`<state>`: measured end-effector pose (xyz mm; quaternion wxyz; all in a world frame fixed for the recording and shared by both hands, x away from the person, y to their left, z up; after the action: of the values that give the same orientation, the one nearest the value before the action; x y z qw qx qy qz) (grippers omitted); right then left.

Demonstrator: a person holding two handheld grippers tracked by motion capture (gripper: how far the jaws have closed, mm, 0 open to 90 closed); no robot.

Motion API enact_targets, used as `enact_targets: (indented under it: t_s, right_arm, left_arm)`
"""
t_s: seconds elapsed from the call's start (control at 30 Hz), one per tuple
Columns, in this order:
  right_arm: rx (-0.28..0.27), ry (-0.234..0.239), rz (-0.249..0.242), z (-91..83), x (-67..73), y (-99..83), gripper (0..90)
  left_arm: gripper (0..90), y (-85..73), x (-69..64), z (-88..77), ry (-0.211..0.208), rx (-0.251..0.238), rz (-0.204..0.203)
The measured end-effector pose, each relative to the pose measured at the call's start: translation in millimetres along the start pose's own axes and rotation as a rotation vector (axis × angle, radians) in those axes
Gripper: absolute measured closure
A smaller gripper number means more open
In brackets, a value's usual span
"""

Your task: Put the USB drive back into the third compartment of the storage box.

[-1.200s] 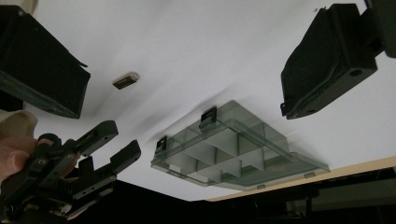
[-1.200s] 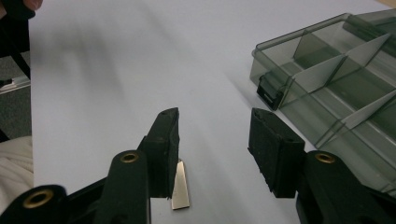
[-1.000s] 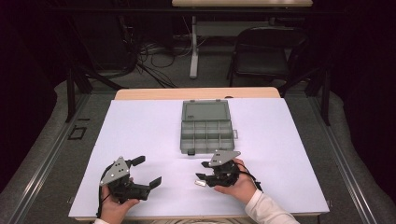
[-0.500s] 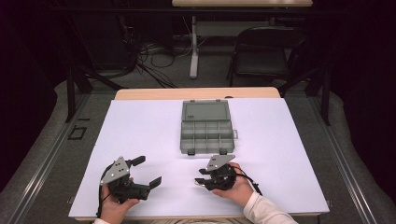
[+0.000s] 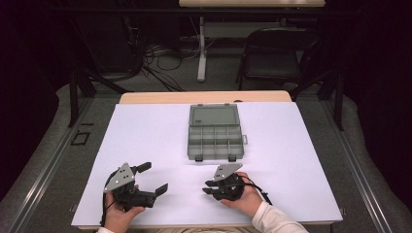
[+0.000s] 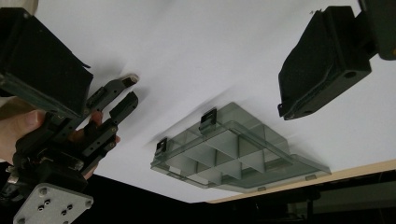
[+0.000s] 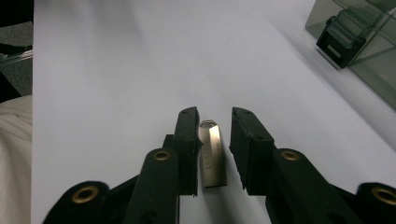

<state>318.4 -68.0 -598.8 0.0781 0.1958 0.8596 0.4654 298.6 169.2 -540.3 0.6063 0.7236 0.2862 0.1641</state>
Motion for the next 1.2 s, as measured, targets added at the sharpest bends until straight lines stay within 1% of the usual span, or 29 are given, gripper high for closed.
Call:
enact_targets:
  t_s: [0.17,0.57,0.87,1.2]
  right_arm:
    - [0.008,0.0,-0.006,1.0,0.8,-1.3,75.5]
    - [0.013,0.0,-0.007,1.8,0.2,-2.7,77.9]
    - [0.019,0.003,-0.007,2.7,0.4,-4.0,79.0]
    - [0.022,0.002,-0.018,3.1,0.8,-4.3,79.4]
  left_arm:
    - [2.4,-0.2,0.2,0.1,0.001,0.002,0.001]
    - [2.4,-0.4,0.1,0.2,-0.002,0.004,0.0]
    - [2.4,-0.5,0.2,0.1,0.0,0.005,-0.003]
    - [2.4,-0.7,0.5,0.1,0.001,0.006,-0.003]
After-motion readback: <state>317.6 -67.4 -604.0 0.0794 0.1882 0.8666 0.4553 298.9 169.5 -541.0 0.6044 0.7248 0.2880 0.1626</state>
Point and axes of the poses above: each handheld gripper's, and its own axes: z roughly forward along the jaws, y roughly out of its top, x roughly to its left, the point moved 6 cm from there along z, roughly forward along the jaws, and after that the axes turned 7 degrees about -x, right-handed, at the moved point
